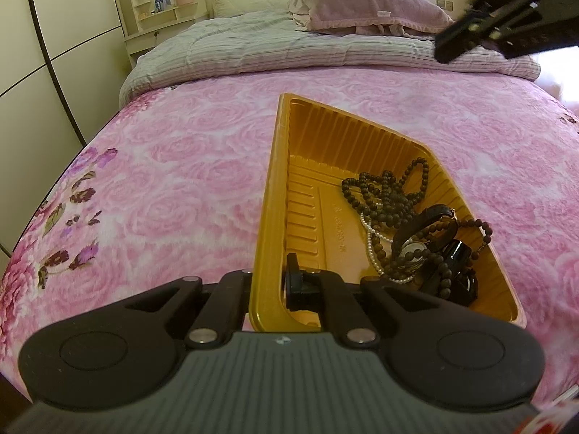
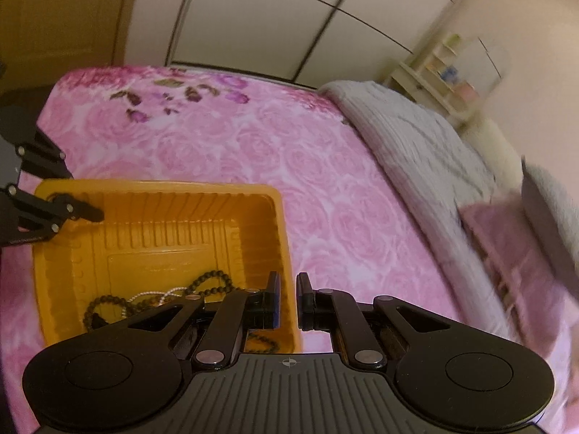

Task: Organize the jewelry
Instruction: 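Lower the orange tray onto the bed with the left gripper and release it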

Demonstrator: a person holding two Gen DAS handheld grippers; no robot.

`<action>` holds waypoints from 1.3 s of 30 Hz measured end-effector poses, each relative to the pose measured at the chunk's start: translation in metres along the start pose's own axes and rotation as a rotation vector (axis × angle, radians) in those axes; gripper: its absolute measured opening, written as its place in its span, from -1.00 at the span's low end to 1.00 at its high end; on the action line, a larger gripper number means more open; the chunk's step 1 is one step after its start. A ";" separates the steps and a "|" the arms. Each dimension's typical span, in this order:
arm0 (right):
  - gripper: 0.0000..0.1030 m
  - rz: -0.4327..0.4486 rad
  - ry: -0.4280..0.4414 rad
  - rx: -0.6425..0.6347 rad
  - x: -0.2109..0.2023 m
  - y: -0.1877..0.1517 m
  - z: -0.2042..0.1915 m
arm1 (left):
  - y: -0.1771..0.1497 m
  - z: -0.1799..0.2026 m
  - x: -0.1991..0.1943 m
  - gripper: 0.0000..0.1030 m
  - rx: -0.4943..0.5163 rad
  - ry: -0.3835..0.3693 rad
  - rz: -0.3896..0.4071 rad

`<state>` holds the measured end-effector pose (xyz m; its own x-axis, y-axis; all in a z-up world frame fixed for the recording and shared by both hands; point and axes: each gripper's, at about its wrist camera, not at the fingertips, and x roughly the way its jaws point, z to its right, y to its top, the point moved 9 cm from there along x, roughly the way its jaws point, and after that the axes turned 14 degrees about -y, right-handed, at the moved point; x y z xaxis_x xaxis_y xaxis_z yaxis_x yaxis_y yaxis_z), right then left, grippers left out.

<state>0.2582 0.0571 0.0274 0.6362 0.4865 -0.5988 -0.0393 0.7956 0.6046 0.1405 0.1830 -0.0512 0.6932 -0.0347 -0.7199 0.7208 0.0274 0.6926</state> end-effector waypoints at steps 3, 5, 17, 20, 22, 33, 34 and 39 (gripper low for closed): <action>-0.86 -0.019 0.008 0.097 -0.008 -0.013 0.004 | 0.000 0.000 0.000 -0.93 0.000 0.000 0.000; -0.86 -0.030 0.018 0.174 -0.014 -0.025 0.007 | 0.000 0.000 0.000 -0.93 0.000 0.000 0.000; -0.06 -0.051 0.026 0.724 -0.057 -0.106 0.013 | 0.003 0.003 0.000 -0.93 0.014 -0.004 -0.004; -0.03 -0.080 0.014 0.824 -0.063 -0.129 0.007 | 0.003 0.002 0.000 -0.93 0.014 -0.007 -0.005; -0.02 -0.098 0.005 0.881 -0.067 -0.145 0.004 | 0.003 0.001 0.000 -0.93 0.013 -0.008 -0.005; 0.03 -0.236 -0.205 1.200 -0.107 -0.245 0.014 | -0.003 -0.017 0.010 -0.92 -0.050 -0.074 -0.019; 0.04 -0.245 -0.227 1.217 -0.111 -0.254 0.015 | -0.004 -0.019 0.011 -0.92 -0.061 -0.083 -0.019; 0.05 -0.277 -0.290 1.298 -0.126 -0.283 0.016 | -0.014 -0.025 0.015 -0.91 -0.095 -0.101 -0.026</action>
<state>0.2019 -0.2354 -0.0601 0.6491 0.1466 -0.7464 0.7606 -0.1353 0.6349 0.1406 0.2069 -0.0726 0.6740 -0.1370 -0.7259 0.7387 0.1192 0.6634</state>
